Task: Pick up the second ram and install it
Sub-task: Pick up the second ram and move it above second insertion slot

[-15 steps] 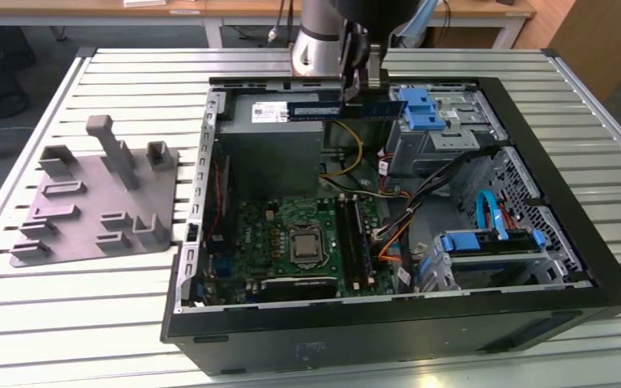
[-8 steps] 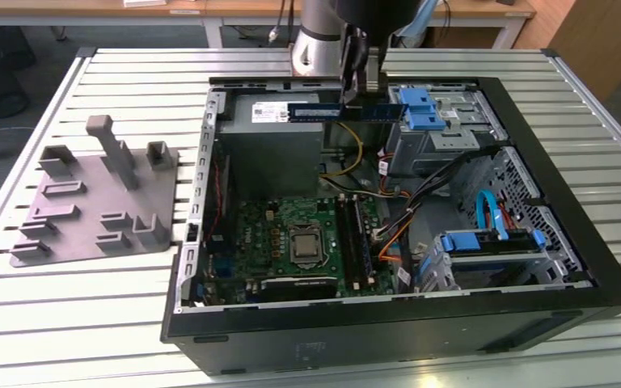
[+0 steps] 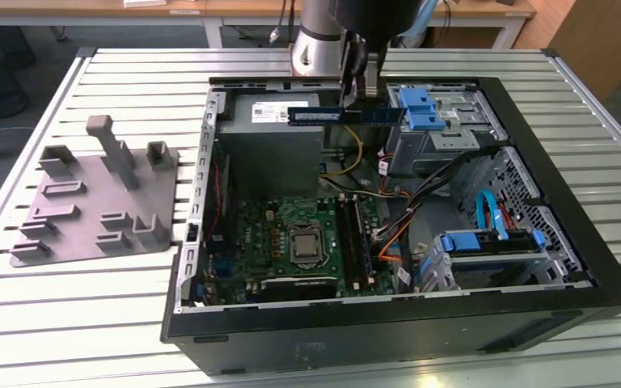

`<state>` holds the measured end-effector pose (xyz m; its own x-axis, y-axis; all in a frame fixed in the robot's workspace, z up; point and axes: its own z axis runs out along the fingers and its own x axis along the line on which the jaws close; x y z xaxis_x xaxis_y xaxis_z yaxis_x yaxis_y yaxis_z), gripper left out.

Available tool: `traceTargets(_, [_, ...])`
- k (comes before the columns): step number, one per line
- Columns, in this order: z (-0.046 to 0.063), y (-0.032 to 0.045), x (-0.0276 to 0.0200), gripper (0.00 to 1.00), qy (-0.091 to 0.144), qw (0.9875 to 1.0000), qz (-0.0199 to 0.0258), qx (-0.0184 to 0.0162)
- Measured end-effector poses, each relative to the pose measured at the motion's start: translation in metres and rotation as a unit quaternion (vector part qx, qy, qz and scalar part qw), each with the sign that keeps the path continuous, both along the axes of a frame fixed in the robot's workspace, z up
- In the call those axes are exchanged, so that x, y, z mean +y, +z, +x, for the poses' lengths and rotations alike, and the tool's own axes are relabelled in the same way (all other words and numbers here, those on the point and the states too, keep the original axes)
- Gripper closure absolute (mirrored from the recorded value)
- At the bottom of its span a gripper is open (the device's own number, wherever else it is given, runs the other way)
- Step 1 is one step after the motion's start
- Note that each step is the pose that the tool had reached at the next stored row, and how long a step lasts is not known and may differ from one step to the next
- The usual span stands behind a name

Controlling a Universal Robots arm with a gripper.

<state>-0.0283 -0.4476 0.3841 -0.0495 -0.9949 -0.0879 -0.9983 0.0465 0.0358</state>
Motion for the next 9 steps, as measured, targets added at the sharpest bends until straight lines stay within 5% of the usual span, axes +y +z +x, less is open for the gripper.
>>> traceTargets(9, [0.0000,-0.0044,0.0000,0.86,0.000,1.0000,0.0000,0.0000])
